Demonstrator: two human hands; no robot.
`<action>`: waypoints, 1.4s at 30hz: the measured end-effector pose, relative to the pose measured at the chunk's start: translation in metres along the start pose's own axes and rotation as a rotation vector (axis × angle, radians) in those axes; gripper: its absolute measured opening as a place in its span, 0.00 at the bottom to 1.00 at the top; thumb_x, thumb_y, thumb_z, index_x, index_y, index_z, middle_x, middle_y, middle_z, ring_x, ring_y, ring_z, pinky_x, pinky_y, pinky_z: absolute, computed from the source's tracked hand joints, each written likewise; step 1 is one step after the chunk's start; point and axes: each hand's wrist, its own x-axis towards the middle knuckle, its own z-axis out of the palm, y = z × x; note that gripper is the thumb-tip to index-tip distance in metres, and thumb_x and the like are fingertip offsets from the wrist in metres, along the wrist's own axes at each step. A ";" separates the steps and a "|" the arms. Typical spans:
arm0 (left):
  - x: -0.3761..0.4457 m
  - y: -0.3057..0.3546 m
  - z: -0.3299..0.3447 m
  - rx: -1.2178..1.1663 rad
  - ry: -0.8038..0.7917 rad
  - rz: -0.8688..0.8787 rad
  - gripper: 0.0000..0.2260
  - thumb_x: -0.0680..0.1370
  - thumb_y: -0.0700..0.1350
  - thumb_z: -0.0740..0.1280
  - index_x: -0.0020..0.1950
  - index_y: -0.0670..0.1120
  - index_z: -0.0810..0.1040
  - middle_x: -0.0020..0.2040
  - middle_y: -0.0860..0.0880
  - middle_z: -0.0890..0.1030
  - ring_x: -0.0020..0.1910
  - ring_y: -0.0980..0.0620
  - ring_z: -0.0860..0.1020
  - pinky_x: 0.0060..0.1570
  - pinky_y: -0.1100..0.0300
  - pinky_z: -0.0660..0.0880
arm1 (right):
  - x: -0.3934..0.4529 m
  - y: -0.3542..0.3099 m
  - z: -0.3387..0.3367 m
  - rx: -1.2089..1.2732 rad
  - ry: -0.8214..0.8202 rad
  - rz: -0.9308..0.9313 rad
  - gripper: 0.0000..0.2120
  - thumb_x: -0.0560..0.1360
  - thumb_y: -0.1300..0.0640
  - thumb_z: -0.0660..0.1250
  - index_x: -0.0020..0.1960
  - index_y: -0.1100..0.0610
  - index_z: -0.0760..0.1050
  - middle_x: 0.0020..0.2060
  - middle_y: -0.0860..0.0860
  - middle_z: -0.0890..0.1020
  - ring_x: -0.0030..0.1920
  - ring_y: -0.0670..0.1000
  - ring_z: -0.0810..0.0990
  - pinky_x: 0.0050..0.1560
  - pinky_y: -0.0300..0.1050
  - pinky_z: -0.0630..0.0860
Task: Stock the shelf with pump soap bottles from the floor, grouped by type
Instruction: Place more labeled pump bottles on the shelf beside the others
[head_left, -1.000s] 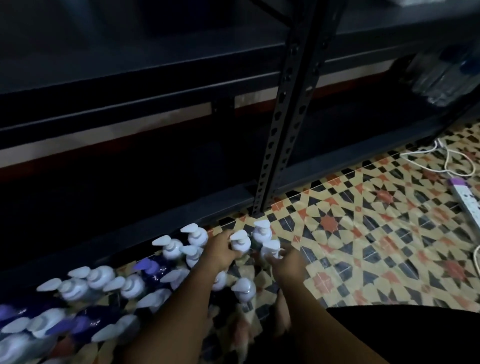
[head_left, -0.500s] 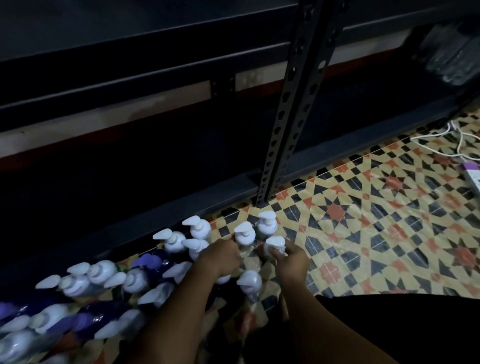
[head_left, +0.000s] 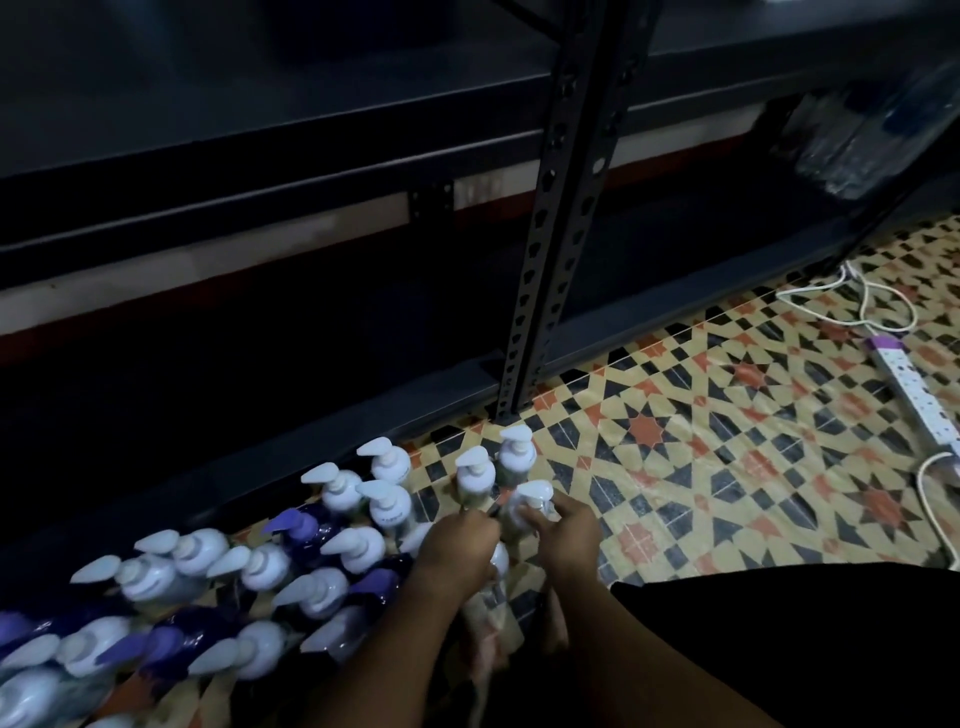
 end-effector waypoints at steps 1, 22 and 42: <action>-0.002 -0.001 0.000 -0.020 0.006 -0.006 0.12 0.78 0.44 0.71 0.60 0.44 0.80 0.60 0.42 0.81 0.61 0.40 0.80 0.56 0.51 0.76 | -0.001 -0.004 -0.004 -0.012 -0.009 -0.015 0.07 0.72 0.63 0.78 0.49 0.57 0.86 0.38 0.47 0.85 0.39 0.46 0.82 0.39 0.33 0.72; -0.142 -0.042 -0.129 -1.535 0.696 -0.096 0.04 0.78 0.43 0.76 0.51 0.44 0.86 0.48 0.45 0.88 0.51 0.48 0.86 0.54 0.47 0.82 | -0.093 -0.165 -0.070 0.326 -0.114 -0.322 0.09 0.80 0.50 0.71 0.48 0.56 0.81 0.42 0.59 0.81 0.42 0.49 0.79 0.45 0.48 0.74; -0.199 -0.041 -0.099 -1.276 0.634 -0.129 0.22 0.71 0.73 0.71 0.46 0.57 0.72 0.38 0.57 0.81 0.40 0.53 0.81 0.44 0.49 0.77 | -0.163 -0.179 -0.017 0.236 -0.253 -0.121 0.39 0.62 0.26 0.74 0.60 0.53 0.72 0.52 0.53 0.82 0.53 0.58 0.82 0.53 0.61 0.81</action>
